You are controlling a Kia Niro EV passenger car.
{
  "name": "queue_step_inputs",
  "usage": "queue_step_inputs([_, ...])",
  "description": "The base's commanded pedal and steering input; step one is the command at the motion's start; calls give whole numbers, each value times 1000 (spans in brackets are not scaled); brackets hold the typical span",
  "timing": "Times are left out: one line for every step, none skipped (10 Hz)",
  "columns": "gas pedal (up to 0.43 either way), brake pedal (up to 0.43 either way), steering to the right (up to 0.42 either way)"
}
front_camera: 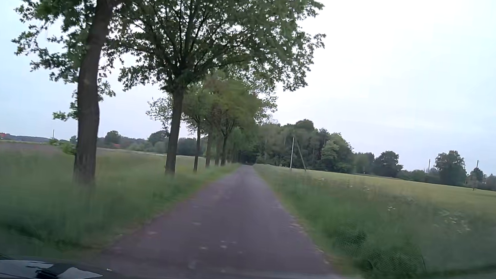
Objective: Follow the waypoints while adhering to traffic rules and regulations
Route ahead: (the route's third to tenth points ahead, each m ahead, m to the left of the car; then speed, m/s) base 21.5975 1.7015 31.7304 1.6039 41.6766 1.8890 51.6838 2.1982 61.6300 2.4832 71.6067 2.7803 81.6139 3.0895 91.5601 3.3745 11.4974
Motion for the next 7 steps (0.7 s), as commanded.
queue_step_inputs([260, 0, -1])
queue_step_inputs([268, 0, -5])
queue_step_inputs([268, 0, -8])
queue_step_inputs([268, 0, -8])
queue_step_inputs([268, 0, -6])
queue_step_inputs([268, 0, -3])
queue_step_inputs([268, 0, 0])
